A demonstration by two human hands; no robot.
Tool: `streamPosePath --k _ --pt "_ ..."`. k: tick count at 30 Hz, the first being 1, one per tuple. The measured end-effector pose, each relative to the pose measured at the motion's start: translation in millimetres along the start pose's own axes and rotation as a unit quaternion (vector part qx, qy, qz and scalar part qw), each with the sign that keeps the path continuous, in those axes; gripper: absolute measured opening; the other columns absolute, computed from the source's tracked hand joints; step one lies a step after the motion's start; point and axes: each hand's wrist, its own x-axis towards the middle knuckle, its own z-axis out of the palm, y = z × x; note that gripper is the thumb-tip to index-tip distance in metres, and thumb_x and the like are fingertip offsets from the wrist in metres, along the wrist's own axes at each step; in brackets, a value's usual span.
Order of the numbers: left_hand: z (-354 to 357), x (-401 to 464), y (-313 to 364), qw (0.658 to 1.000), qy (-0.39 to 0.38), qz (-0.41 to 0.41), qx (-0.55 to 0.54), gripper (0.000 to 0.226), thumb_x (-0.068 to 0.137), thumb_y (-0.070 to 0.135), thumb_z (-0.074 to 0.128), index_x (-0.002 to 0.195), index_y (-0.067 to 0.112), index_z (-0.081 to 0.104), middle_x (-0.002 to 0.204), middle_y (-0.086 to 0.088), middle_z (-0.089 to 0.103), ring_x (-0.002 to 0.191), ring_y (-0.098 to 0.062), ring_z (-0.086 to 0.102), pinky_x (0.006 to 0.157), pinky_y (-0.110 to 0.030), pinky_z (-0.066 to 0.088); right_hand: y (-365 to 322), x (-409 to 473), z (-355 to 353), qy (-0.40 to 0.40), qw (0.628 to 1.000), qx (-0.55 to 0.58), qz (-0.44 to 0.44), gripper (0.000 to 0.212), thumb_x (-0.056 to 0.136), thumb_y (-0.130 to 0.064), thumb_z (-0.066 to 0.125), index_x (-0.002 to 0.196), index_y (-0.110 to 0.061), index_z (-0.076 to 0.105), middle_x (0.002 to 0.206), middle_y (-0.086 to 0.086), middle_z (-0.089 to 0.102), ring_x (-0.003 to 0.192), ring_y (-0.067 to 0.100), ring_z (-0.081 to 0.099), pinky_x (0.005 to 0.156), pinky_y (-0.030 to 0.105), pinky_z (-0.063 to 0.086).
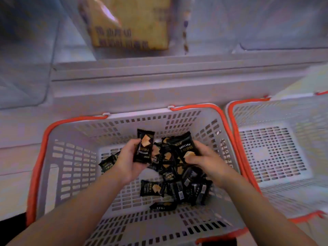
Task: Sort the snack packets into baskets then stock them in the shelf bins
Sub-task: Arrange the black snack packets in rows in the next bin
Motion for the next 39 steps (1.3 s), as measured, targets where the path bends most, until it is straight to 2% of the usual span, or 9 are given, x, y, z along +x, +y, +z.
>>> streamPosePath --k 7,11,14,17,20,26,30,34,39 --pt "35 -73 46 0.975 -0.059 -0.022 0.215 0.033 0.071 0.029 0.061 0.095 0.008 0.068 0.085 -0.014 0.073 0.062 -0.018 0.068 0.053 -0.023 0.054 -67 -55 20 -0.007 0.937 -0.285 -0.204 0.042 0.09 -0.01 0.056 0.119 -0.039 0.046 0.116 -0.021 0.054 0.105 -0.003 0.051 0.087 -0.001 0.035" --pt "39 -116 69 0.952 -0.046 -0.007 0.304 0.017 0.079 0.024 0.061 0.088 0.011 0.067 0.076 -0.007 0.071 0.065 -0.02 0.064 0.063 -0.028 0.052 -97 -79 46 -0.016 0.778 -0.552 -0.299 0.061 0.085 -0.005 0.05 0.138 -0.032 0.04 0.129 -0.004 0.048 0.121 0.016 0.041 0.103 0.032 0.037" --pt "41 -149 79 0.928 -0.046 0.053 0.365 0.014 0.089 0.022 0.055 0.091 0.015 0.067 0.086 -0.006 0.071 0.085 -0.022 0.063 0.077 -0.032 0.049 -114 -95 71 -0.012 0.735 -0.589 -0.335 0.065 0.085 -0.003 0.048 0.142 -0.032 0.035 0.133 -0.002 0.043 0.121 0.021 0.039 0.1 0.041 0.039" --pt "40 -179 85 0.889 -0.033 0.147 0.431 0.013 0.091 0.019 0.055 0.081 0.016 0.063 0.074 0.008 0.07 0.07 -0.006 0.065 0.067 -0.018 0.05 -125 -106 91 0.011 0.721 -0.594 -0.356 0.067 0.086 -0.002 0.049 0.142 -0.034 0.034 0.135 0.001 0.035 0.119 0.023 0.041 0.095 0.041 0.043" --pt "33 -199 90 0.838 -0.026 0.2 0.507 0.02 0.091 0.035 0.054 0.097 0.023 0.068 0.11 0.002 0.064 0.098 -0.01 0.061 0.088 -0.024 0.045 -128 -113 106 0.021 0.711 -0.606 -0.356 0.066 0.092 -0.01 0.049 0.146 -0.036 0.021 0.145 -0.003 0.021 0.128 0.022 0.032 0.104 0.039 0.037" --pt "15 -237 105 0.87 -0.17 0.185 0.424 0.066 0.07 0.068 0.061 0.115 0.02 0.065 0.112 -0.005 0.069 0.105 -0.016 0.064 0.09 -0.031 0.046 -147 -132 122 -0.061 0.782 -0.551 -0.284 0.072 0.098 -0.028 0.044 0.148 -0.032 -0.007 0.156 -0.01 0.01 0.141 0.008 0.013 0.115 0.027 0.016" --pt "14 -258 125 0.85 -0.151 0.33 0.383 0.056 0.056 0.055 0.073 0.103 0.024 0.066 0.102 -0.003 0.071 0.094 -0.017 0.064 0.083 -0.035 0.048 -180 -147 137 -0.045 0.814 -0.479 -0.326 0.07 0.097 -0.023 0.046 0.149 -0.027 -0.002 0.155 -0.014 -0.007 0.138 -0.002 0.009 0.107 0.01 0.018" --pt "19 -282 143 0.772 -0.167 0.434 0.433 0.041 0.056 0.04 0.078 0.095 0.044 0.064 0.099 0.012 0.071 0.092 -0.005 0.066 0.075 -0.019 0.053 -213 -159 160 -0.009 0.773 -0.511 -0.376 0.072 0.096 -0.022 0.048 0.149 -0.03 0.0 0.151 -0.016 -0.021 0.138 -0.001 0.002 0.107 0.011 0.016" --pt "29 -299 179 0.695 -0.108 0.504 0.501 0.05 0.055 0.038 0.076 0.099 0.043 0.053 0.099 0.013 0.067 0.094 -0.001 0.064 0.083 -0.02 0.051 -252 -172 188 0.033 0.736 -0.532 -0.417 0.062 0.091 -0.025 0.057 0.145 -0.023 0.028 0.131 -0.002 0.044 0.115 0.008 0.04 0.099 0.021 0.035"
